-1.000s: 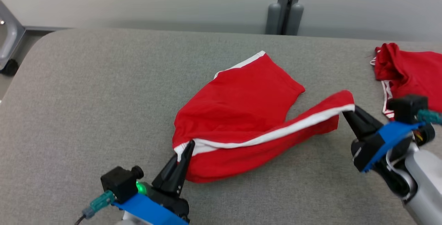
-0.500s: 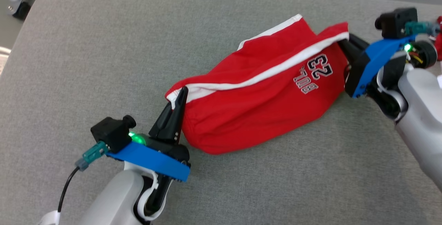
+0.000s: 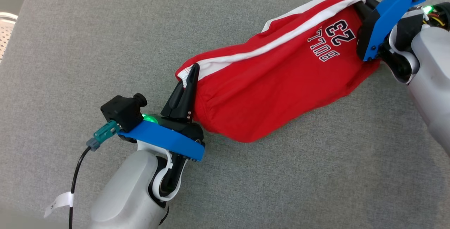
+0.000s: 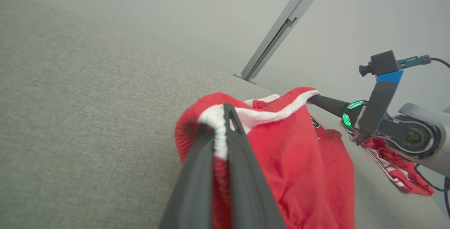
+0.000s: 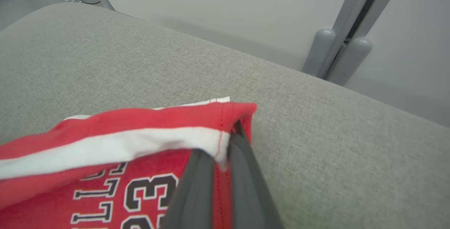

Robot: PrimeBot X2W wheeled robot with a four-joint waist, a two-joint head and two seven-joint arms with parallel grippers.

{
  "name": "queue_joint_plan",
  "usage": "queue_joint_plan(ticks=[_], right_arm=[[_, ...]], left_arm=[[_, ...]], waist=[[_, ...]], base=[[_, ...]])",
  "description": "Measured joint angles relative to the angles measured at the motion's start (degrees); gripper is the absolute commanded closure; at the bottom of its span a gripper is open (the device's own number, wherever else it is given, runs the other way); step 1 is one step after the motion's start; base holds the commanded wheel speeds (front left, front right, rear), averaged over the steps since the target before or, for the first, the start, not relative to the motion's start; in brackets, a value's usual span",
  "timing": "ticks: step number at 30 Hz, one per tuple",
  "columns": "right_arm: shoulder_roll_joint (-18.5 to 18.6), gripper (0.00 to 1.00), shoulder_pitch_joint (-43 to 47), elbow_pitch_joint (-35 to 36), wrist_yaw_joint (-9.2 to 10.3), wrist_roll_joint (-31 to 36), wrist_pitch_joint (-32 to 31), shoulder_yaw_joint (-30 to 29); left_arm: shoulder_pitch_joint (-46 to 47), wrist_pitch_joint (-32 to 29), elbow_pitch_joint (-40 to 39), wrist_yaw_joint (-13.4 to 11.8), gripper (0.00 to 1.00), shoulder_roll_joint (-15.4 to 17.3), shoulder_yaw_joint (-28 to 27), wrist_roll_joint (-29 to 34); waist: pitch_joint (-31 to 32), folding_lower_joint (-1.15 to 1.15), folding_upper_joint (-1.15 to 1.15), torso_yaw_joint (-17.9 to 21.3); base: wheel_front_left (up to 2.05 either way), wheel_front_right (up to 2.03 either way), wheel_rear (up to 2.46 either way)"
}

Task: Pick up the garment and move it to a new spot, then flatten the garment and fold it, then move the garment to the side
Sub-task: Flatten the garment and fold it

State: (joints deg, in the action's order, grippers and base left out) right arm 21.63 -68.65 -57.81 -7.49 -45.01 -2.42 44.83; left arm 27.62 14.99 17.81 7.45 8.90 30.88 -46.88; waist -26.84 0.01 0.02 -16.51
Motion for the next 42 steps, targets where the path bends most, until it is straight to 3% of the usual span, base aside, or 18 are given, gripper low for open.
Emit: queue_joint_plan(ticks=[2,4,5,6,7,21,26,33,39,40,41,42], right_arm=[[-0.4,1.0,-1.0,-1.6,0.0,-0.1,0.2,0.7],[-1.0,0.74,-1.5,-2.7,0.0,-0.6,0.3,1.5],[-1.3,0.53,-1.6,-2.9,0.0,-0.6,0.5,2.0],[-1.4,0.0,-1.7,-3.2,0.0,-0.9,0.6,2.4],[-1.5,0.0,-1.7,-3.5,0.0,-1.1,0.9,2.8],[2.0,0.0,3.0,-3.5,0.0,-6.8,4.0,7.8],[2.3,0.0,5.0,-5.3,0.0,-8.3,4.4,8.6],[1.5,0.0,6.1,-7.8,0.0,-9.1,4.4,10.2],[0.6,0.0,6.6,-8.7,0.01,-9.8,2.4,11.6],[0.5,0.56,6.7,-8.7,0.01,-10.2,2.2,11.8],[0.4,0.83,6.7,-8.7,0.01,-10.3,1.9,12.0],[0.3,1.0,6.8,-8.6,0.01,-10.5,1.9,12.1]], left_arm=[[0.5,0.0,0.6,0.0,1.0,-0.4,-0.2,0.1],[0.8,0.0,1.1,0.0,0.96,-0.6,-0.3,0.8],[0.9,0.0,1.5,0.0,0.72,-0.6,-0.5,1.2],[0.9,0.0,1.8,0.0,0.11,-0.7,-0.7,1.7],[1.0,0.0,2.0,0.0,0.0,-0.7,-1.0,2.2],[-6.6,0.0,-1.6,0.0,0.0,1.8,-5.5,10.7],[-10.0,0.0,-5.0,0.0,0.0,1.9,-12.4,14.6],[-13.7,0.0,-8.8,0.0,0.0,-2.5,-24.7,24.3],[-15.9,0.0,-10.2,0.0,0.0,-5.3,-32.2,28.8],[-16.1,0.0,-10.3,0.0,0.0,-5.5,-32.9,29.2],[-16.2,0.0,-10.3,0.0,0.0,-5.6,-33.6,29.5],[-16.3,0.0,-10.3,0.0,0.0,-5.6,-33.9,29.7]], waist=[[-0.5,0.0,0.0,-0.2],[-0.8,0.0,0.0,-0.3],[-0.8,0.0,0.0,-0.2],[-0.8,0.0,0.0,-0.1],[-0.7,0.0,0.0,0.0],[3.6,-0.02,-0.02,0.6],[4.0,-0.02,-0.02,-0.2],[3.9,-0.01,-0.02,-0.7],[4.4,-0.02,-0.02,-0.5],[4.6,-0.02,-0.02,-0.5],[4.7,-0.02,-0.02,-0.5],[4.9,-0.02,-0.03,-0.4]], base=[[0.0,0.0,0.0],[0.0,0.0,0.0],[0.0,0.0,0.0],[0.0,0.0,0.0],[0.0,0.0,0.0],[0.0,0.0,0.0],[0.0,0.0,0.0],[0.0,0.0,0.0],[0.0,0.0,0.0],[0.0,0.0,0.0],[0.0,0.0,0.0],[0.0,0.0,0.0]])
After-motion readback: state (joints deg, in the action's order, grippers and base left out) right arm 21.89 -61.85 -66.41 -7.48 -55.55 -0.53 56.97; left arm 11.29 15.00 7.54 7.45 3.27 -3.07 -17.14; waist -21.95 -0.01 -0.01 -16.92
